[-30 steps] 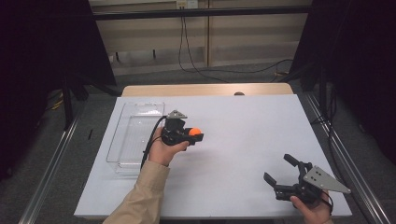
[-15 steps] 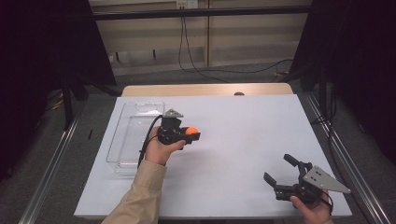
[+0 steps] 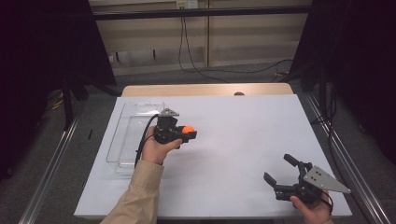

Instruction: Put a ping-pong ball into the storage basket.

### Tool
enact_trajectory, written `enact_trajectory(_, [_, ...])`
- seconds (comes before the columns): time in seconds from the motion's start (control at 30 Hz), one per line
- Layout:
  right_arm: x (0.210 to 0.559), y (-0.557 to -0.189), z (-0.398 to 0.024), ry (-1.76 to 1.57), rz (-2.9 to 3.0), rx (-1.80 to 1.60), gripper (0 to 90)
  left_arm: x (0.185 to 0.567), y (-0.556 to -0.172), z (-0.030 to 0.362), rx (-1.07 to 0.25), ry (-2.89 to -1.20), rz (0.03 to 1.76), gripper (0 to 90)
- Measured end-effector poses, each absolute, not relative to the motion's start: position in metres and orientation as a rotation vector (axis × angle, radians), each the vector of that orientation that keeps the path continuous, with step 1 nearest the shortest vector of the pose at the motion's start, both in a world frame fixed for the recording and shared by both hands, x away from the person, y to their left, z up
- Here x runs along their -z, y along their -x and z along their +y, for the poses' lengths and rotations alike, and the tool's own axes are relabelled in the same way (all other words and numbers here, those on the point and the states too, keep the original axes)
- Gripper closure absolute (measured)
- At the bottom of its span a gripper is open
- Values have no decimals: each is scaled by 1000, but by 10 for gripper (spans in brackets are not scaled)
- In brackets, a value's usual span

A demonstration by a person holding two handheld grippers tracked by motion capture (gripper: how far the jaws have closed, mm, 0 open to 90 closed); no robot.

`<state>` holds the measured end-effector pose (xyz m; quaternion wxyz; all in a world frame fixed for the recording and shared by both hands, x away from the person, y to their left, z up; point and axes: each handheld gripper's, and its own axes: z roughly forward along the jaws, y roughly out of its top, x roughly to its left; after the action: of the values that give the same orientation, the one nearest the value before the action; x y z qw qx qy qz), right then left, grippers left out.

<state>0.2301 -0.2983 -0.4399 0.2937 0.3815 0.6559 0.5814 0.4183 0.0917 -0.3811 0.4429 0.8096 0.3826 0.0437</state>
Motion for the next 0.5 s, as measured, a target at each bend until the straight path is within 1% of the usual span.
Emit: enact_trajectory(0.5, [440,-230,-298,-1015,1746,-1547,30,379,-418,99,-120,-2007,957,511])
